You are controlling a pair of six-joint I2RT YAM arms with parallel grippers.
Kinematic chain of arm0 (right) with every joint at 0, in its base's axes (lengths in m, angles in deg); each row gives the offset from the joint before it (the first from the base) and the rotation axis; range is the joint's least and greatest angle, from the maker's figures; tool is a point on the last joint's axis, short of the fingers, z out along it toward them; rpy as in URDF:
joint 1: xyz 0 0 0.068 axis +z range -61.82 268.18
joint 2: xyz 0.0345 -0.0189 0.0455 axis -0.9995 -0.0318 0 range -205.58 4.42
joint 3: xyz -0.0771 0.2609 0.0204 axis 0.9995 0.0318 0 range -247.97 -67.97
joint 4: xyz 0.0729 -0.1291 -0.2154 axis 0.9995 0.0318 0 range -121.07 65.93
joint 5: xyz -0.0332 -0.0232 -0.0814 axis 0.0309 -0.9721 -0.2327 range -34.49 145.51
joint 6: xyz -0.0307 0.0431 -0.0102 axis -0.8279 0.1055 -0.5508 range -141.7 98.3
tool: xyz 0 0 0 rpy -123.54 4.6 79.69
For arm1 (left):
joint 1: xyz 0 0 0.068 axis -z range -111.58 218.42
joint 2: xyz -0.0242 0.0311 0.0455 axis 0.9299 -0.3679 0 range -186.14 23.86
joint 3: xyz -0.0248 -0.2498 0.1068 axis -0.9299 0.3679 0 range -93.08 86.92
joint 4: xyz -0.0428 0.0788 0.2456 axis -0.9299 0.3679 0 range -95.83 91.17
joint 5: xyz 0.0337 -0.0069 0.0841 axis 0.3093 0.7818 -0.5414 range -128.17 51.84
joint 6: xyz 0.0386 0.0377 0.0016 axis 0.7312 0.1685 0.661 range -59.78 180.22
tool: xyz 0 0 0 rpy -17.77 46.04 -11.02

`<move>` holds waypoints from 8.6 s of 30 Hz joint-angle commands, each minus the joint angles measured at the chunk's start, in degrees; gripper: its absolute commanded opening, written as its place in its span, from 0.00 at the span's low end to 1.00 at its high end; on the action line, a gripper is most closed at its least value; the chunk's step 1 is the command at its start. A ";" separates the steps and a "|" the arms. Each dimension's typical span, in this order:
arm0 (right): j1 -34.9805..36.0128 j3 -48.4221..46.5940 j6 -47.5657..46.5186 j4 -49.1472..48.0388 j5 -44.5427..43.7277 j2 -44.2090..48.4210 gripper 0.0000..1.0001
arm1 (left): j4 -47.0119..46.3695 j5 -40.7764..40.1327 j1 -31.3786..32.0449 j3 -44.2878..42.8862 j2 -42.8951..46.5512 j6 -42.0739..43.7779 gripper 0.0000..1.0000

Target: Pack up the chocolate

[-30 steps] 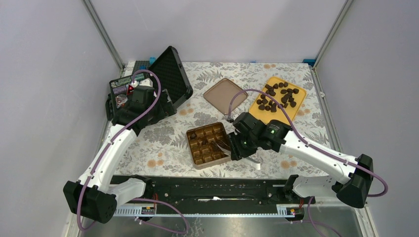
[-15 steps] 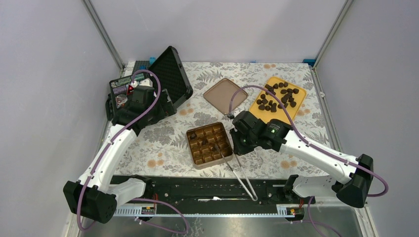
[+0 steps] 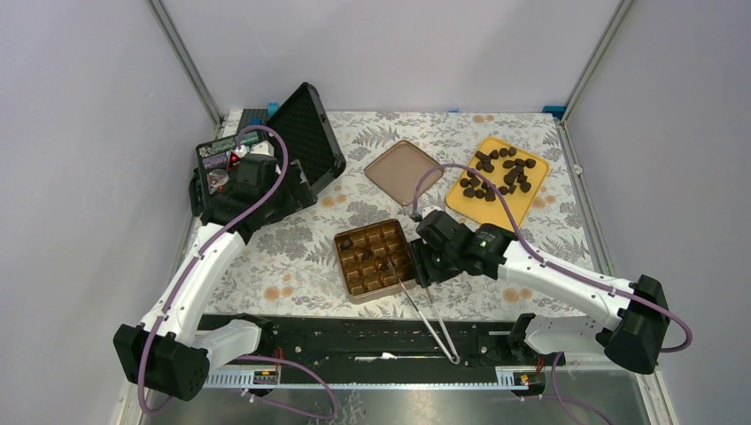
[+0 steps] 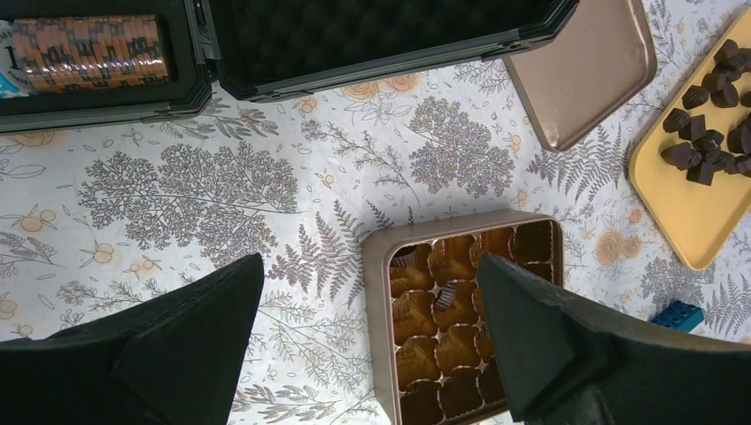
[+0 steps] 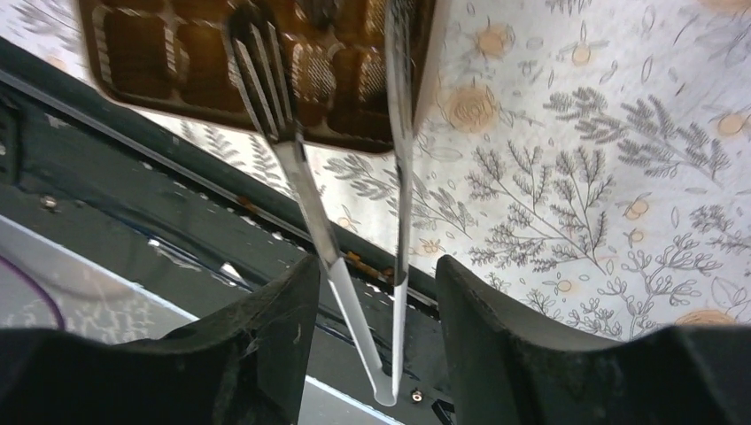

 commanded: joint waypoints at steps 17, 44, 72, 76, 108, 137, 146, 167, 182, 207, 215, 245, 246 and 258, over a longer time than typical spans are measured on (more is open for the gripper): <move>0.52 17.62 4.35 -12.86 6.61 -0.38 0.47 | -2.85 1.00 -0.27 0.46 0.96 -1.01 0.99; -12.80 4.94 -2.20 -0.93 -15.08 -4.01 0.00 | -3.40 1.59 -0.31 1.01 1.63 -0.82 0.99; -18.66 19.45 0.37 -20.02 -7.23 -1.15 0.97 | -3.48 2.56 -0.27 1.64 1.90 -1.02 0.99; -18.66 20.61 1.88 -20.71 -7.21 -1.39 0.92 | -4.11 3.46 -0.21 1.53 1.15 -1.37 0.99; -12.65 17.21 4.82 -23.83 -16.75 -14.88 0.57 | -4.25 3.59 -0.24 1.09 0.70 -1.49 0.99; -9.87 19.71 12.01 -22.97 -17.30 -16.23 0.60 | -4.25 3.78 -0.19 1.17 1.35 -1.48 0.99; -9.63 19.63 12.05 -23.84 -16.74 -18.46 0.53 | -4.25 3.78 -0.26 1.54 1.37 -1.53 0.99; -7.65 19.25 14.67 -20.09 -18.18 -16.77 0.64 | -4.32 3.79 -0.21 1.70 1.44 -1.64 0.99; -7.36 18.89 14.81 -21.15 -17.49 -18.35 0.11 | -4.27 4.03 -0.22 1.66 1.29 -1.54 0.99; -37.60 -2.08 -9.46 -2.79 -3.25 -7.13 0.10 | -4.17 4.23 -0.22 0.31 1.17 -0.78 0.99; -40.11 -1.21 -7.85 -3.46 -4.42 -6.53 0.28 | -3.54 4.05 -0.31 0.15 1.91 -0.57 0.99; -44.78 -1.59 -8.67 -5.68 -7.39 -8.18 0.54 | -3.48 4.14 -0.23 -0.03 1.45 -0.22 0.99; -44.91 -1.69 -8.85 -5.86 -7.65 -8.60 0.53 | -3.47 4.07 -0.24 -0.01 1.54 -0.21 0.99; -45.19 -2.82 -10.32 -8.92 -8.31 -13.18 0.51 | -3.48 4.03 -0.21 0.14 1.68 -0.20 0.99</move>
